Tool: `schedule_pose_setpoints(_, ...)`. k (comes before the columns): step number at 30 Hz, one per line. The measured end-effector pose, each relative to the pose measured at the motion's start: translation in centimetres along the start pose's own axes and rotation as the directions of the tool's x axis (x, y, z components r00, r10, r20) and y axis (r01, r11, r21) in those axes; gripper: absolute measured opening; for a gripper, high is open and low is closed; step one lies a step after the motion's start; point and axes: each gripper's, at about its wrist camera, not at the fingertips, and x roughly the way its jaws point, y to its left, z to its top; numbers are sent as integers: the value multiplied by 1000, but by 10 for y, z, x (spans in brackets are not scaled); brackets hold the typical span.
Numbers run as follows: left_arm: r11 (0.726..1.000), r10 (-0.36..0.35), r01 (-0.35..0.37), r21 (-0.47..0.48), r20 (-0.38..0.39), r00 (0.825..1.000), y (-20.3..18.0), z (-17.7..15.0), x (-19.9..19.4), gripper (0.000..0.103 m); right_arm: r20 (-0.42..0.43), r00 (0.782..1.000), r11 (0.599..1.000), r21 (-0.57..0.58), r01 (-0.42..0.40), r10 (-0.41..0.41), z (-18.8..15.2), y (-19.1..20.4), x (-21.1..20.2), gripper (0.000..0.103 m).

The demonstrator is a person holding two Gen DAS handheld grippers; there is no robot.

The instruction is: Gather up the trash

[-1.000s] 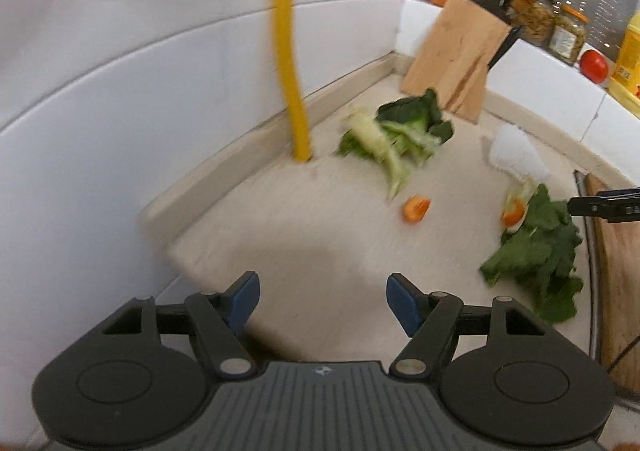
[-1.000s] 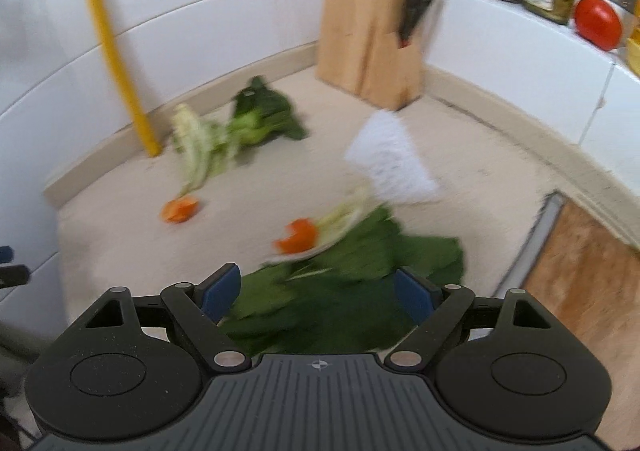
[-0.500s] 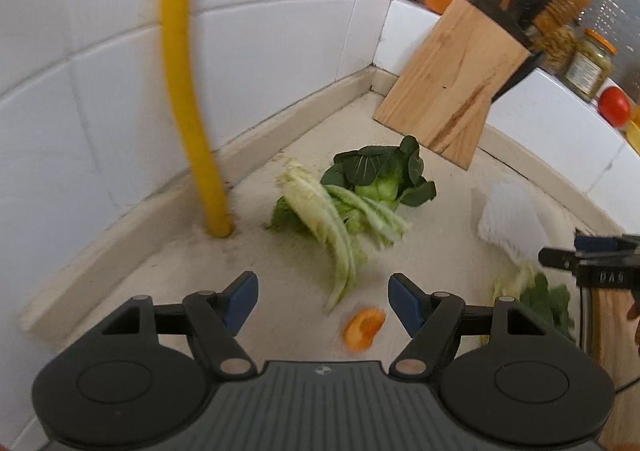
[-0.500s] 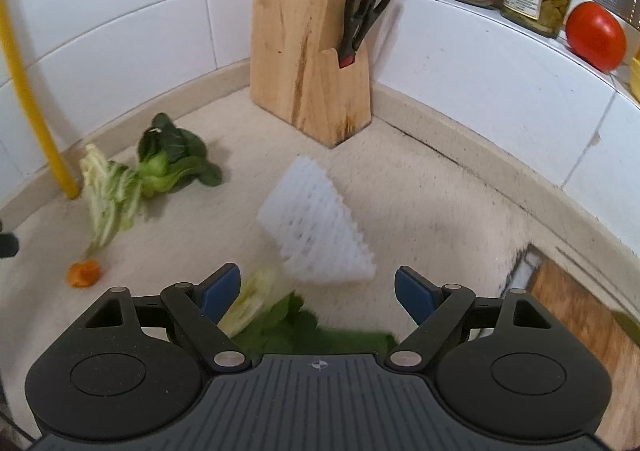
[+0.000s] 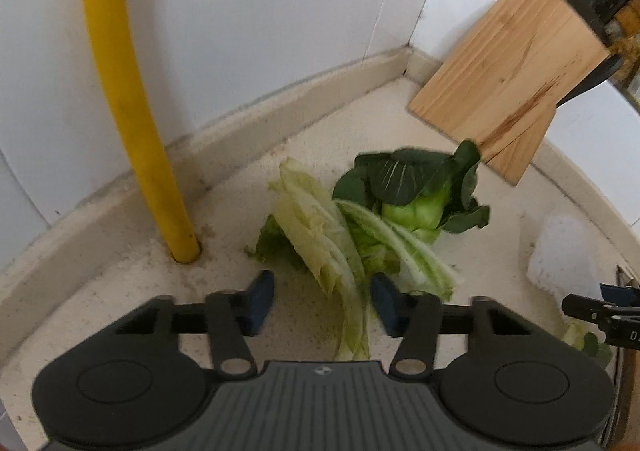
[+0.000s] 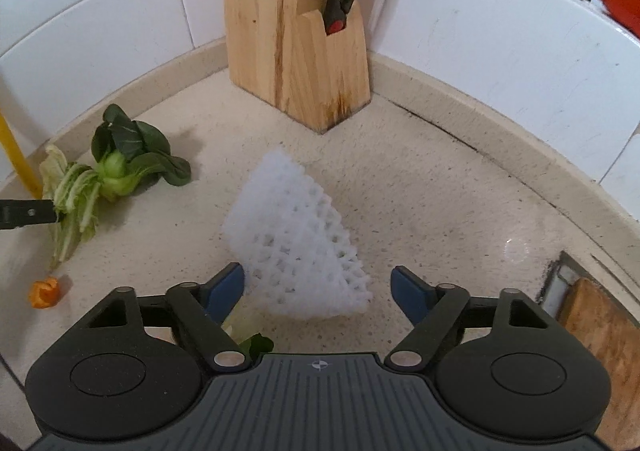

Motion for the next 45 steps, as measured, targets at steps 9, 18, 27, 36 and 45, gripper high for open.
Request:
schedule_pose_setpoints(9,999,-48,47,13,13,999,-4,-8,-18,6,8,999,998,53,-40,40,-2,-4,-6,35)
schedule_pose_setpoints(18,992,-120,120,31,-1,993,7,-33,-57,6,30,989,989,19,-144,143,-15,12,-42,23)
schedule_pose_setpoints(27,994,-95,94,-56,2,996,20,-35,-49,32,20,991,991,10,-130,130,-21,8,-46,72)
schedule_pose_setpoints(36,991,-46,47,-124,10,999,12,-19,-16,41,56,995,996,13,-88,87,-3,1,-21,78)
schedule_pose_setpoints(45,994,-38,40,-100,27,999,8,-16,-21,7,8,992,988,88,-129,128,-3,-11,-2,20)
